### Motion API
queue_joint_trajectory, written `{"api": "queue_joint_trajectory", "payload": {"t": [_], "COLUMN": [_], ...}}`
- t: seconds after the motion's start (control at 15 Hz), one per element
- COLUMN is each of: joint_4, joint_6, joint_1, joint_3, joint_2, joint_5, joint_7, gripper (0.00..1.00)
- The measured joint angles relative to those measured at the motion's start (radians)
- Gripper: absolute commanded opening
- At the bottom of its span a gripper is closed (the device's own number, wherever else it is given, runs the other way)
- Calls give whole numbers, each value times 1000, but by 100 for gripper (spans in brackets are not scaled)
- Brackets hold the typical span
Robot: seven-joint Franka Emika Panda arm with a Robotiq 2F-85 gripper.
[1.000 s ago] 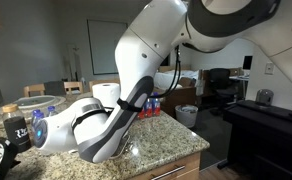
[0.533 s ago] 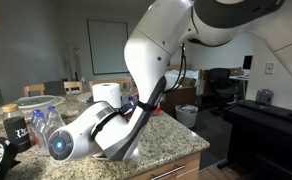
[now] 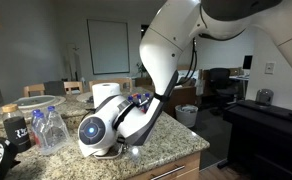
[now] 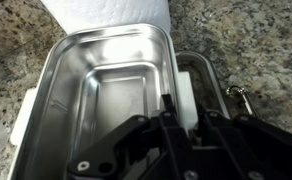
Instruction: Pick up the bowl and put it on the object
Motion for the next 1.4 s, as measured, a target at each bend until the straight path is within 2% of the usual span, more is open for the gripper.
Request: {"api": "queue_joint_trajectory", "payload": {"t": [1.0, 1.2, 1.4], "joint_4": [-192, -195, -196], "joint_6": [147, 172, 182], "joint_1": [-123, -135, -140], "joint_3": [-5, -5, -2], "joint_2": [-147, -160, -173], "joint_5": [-98, -82, 3], "joint_7": [0, 0, -32], "gripper": [5, 5, 5]}}
